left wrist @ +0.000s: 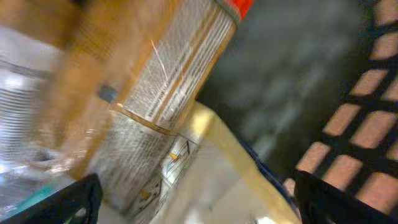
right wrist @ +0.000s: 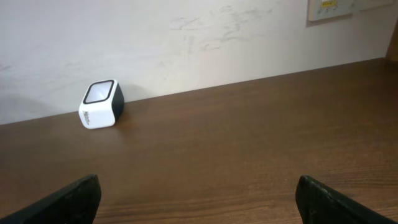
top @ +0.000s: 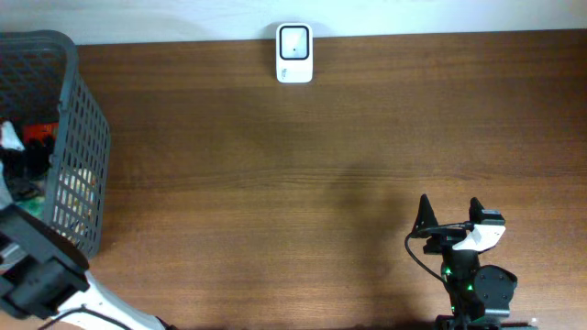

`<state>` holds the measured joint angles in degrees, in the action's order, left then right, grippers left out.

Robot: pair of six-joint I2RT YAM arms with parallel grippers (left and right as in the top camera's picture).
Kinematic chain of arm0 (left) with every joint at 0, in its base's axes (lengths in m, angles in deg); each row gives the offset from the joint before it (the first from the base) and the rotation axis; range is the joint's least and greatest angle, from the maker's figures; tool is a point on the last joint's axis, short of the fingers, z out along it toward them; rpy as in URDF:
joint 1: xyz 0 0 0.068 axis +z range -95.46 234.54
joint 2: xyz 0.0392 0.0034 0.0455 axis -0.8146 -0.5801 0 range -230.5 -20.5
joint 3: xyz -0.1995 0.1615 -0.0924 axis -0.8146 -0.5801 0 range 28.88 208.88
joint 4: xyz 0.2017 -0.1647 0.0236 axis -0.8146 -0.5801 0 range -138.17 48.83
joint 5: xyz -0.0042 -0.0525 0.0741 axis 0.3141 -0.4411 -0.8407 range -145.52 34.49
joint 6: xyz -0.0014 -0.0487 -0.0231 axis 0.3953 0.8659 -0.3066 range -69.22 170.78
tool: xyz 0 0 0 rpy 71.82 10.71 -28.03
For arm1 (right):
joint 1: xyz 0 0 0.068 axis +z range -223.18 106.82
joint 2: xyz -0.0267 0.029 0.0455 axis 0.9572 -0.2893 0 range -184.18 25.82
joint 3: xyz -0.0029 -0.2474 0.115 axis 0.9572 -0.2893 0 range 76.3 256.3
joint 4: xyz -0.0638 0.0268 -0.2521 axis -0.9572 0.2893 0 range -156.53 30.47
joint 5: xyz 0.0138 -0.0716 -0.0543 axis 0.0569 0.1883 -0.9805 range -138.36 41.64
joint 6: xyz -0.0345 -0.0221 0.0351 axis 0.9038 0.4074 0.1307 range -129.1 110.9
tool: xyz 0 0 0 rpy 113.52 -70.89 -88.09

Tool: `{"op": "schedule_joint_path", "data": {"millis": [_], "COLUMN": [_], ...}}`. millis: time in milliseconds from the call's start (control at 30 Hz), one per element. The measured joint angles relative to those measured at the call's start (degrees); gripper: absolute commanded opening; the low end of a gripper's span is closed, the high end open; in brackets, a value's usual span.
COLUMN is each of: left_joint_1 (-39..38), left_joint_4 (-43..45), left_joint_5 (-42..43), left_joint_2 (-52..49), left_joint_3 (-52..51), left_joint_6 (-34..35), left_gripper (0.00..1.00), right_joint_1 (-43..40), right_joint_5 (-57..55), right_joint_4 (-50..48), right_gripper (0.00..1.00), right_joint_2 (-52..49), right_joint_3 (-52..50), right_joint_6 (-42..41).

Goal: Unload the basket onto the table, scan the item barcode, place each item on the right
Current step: 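Grasp the yellow snack bag with the left gripper and lift it out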

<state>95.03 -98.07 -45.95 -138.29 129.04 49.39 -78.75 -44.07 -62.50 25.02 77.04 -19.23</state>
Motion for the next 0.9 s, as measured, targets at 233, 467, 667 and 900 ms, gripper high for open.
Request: {"op": "schedule_joint_path", "data": {"millis": [233,467,667,900], "left_joint_1": [0.00,0.13,0.09,-2.51], "left_joint_4": [-4.46,-5.92,-17.20,-26.08], "left_joint_5": [4.00,3.96,3.98,4.15], "left_joint_2": [-4.04,-4.44,-5.29,3.93], "left_joint_3": [-0.13,1.62,33.00,57.40], "left_joint_6": [-5.03,-5.99,-5.92,-4.98], "left_gripper": [0.26,0.00,0.00,0.00], "right_joint_1": [0.00,0.00,0.00,0.00], "right_joint_5": [0.00,0.00,0.00,0.02], "right_joint_4": [0.00,0.00,-0.02,0.00], "right_gripper": [0.99,0.99,0.99,0.99], "right_joint_2": [0.00,0.00,0.04,0.07], "right_joint_3": [0.00,0.00,0.00,0.00], "right_joint_6": [0.02,0.00,0.02,0.00]}}
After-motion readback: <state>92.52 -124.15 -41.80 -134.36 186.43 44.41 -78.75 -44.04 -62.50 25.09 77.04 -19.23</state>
